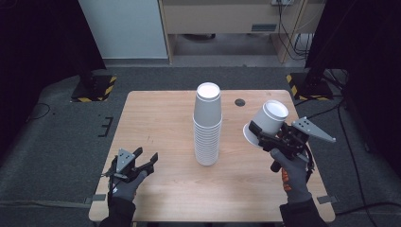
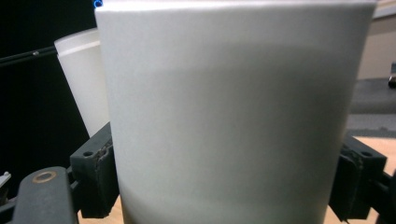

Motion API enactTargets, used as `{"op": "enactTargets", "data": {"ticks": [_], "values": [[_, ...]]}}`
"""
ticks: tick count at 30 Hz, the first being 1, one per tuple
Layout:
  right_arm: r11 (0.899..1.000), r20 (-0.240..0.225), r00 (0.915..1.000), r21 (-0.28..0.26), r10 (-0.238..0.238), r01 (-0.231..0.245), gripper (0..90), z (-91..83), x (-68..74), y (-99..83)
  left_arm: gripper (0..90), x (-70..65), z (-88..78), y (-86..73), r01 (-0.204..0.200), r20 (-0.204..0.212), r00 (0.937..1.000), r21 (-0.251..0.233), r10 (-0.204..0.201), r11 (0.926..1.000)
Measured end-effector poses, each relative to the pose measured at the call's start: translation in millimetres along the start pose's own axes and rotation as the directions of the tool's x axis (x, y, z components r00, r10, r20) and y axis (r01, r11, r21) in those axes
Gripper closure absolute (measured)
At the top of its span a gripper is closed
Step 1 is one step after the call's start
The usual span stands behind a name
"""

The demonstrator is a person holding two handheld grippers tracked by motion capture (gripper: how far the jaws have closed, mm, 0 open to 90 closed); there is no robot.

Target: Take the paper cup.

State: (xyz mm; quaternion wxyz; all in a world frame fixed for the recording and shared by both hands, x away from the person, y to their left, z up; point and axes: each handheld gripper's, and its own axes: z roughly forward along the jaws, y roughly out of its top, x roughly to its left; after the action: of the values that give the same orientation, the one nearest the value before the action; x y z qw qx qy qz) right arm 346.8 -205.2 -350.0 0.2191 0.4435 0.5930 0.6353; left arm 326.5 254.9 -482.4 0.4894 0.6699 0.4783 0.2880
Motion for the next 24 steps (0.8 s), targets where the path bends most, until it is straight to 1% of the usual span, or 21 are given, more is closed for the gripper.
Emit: {"op": "enactTargets", "data": {"ticks": [3,6,11,16,19,24], "values": [[1.000,0.001,0.9999,0.010,0.013,-0.013,15.6,-1.1,-3.2,-8.1,29.3,-1.6,0.3,0.1,-0.004,0.004,1.0000,0.000,0.004,1.0000],[0.999,0.000,0.9989,0.015,0.046,-0.046,15.6,-2.4,-7.1,-16.0,29.0,-3.0,-0.1,0.7,-0.003,0.006,1.0000,-0.004,0.003,1.0000],[0.997,-0.002,0.9969,0.025,0.078,-0.078,15.6,-4.6,-12.7,-27.9,29.0,-5.1,-0.6,1.3,-0.003,0.016,0.9999,-0.011,0.003,0.9999],[0.992,0.000,0.9929,0.035,0.119,-0.119,15.6,-7.7,-19.4,-38.8,29.0,-8.2,-0.5,2.2,-0.013,0.027,0.9995,-0.014,0.014,0.9998],[0.990,0.006,0.9907,0.045,0.136,-0.136,15.6,-9.6,-22.6,-45.3,29.0,-10.8,-0.1,2.6,-0.013,0.040,0.9991,-0.019,0.014,0.9997],[0.985,0.016,0.9859,0.050,0.167,-0.167,15.6,-14.3,-27.5,-54.1,29.0,-14.1,0.1,3.6,-0.025,0.058,0.9980,-0.022,0.026,0.9995]]}}
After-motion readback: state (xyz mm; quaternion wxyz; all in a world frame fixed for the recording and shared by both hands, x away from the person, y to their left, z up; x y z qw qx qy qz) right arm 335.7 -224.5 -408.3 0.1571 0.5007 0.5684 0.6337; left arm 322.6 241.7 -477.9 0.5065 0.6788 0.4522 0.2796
